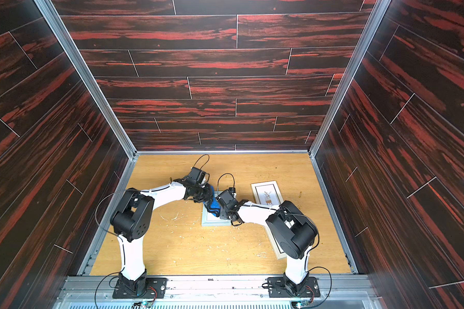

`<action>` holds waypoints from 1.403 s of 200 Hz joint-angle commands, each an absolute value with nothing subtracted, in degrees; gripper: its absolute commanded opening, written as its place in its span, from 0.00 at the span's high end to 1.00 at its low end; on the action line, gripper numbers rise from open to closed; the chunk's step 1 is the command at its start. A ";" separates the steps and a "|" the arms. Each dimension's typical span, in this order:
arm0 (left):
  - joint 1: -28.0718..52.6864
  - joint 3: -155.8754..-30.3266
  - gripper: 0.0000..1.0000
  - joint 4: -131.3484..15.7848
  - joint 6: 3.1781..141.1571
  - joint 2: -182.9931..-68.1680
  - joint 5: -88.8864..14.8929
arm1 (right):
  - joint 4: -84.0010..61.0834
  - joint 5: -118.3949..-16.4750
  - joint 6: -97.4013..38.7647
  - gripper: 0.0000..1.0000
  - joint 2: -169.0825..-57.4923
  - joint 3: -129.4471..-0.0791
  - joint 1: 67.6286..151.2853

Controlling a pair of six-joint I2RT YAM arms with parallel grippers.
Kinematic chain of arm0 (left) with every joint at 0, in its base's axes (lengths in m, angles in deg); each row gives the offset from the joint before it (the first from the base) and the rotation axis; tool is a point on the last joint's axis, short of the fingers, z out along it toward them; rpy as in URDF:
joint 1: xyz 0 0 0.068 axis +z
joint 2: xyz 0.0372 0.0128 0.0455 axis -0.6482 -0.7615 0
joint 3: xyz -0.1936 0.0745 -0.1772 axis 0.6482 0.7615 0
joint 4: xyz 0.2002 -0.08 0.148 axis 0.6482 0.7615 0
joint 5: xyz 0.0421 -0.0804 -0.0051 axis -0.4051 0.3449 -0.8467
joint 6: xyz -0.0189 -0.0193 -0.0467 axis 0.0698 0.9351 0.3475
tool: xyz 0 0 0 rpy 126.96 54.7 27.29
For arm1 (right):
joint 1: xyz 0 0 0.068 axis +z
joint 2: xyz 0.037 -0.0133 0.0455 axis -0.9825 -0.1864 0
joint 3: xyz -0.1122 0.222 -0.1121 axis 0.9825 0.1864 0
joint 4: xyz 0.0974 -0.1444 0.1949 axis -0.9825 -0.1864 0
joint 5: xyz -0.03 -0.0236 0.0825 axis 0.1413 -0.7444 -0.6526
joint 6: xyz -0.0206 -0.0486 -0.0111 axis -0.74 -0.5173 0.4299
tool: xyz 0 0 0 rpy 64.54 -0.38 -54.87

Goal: Wipe the picture frame with a cloth
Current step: Wipe the dirt from the picture frame.

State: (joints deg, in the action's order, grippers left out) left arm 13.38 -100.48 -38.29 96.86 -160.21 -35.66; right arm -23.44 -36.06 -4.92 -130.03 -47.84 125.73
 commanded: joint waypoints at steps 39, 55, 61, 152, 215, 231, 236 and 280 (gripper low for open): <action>7.72 -112.24 1.00 -33.37 96.16 -168.59 -35.23 | -25.77 -35.34 -5.08 0.92 -129.88 -48.26 125.70; 7.71 -111.33 1.00 -34.14 95.76 -167.91 -34.37 | -25.59 -35.37 -5.20 0.92 -130.04 -48.10 125.67; 7.71 -111.45 1.00 -33.99 95.34 -167.82 -34.00 | -25.46 -35.63 -5.14 0.92 -130.24 -48.13 125.74; 12.16 -90.74 1.00 -28.29 88.44 -149.84 -41.59 | -25.51 -35.02 -5.06 0.92 -130.35 -47.77 125.66; 5.34 -74.93 1.00 -37.94 94.90 -140.11 -35.67 | -25.23 -35.59 -5.14 0.93 -132.07 -49.04 125.58; 3.35 -75.22 1.00 -41.39 97.32 -141.78 -34.36 | -25.24 -35.69 -5.07 0.93 -132.05 -49.19 125.52; 2.99 -75.47 1.00 -42.26 98.02 -142.16 -33.86 | -25.24 -35.62 -5.07 0.93 -132.00 -49.19 125.58; 2.03 -75.98 1.00 -50.78 103.46 -148.20 -30.69 | -25.87 -35.01 -4.91 0.93 -131.29 -48.84 125.50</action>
State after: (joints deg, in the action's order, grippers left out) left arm 2.43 -76.49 -48.76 99.90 -144.63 -32.45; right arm -24.05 -36.65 -5.16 -130.35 -48.17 126.08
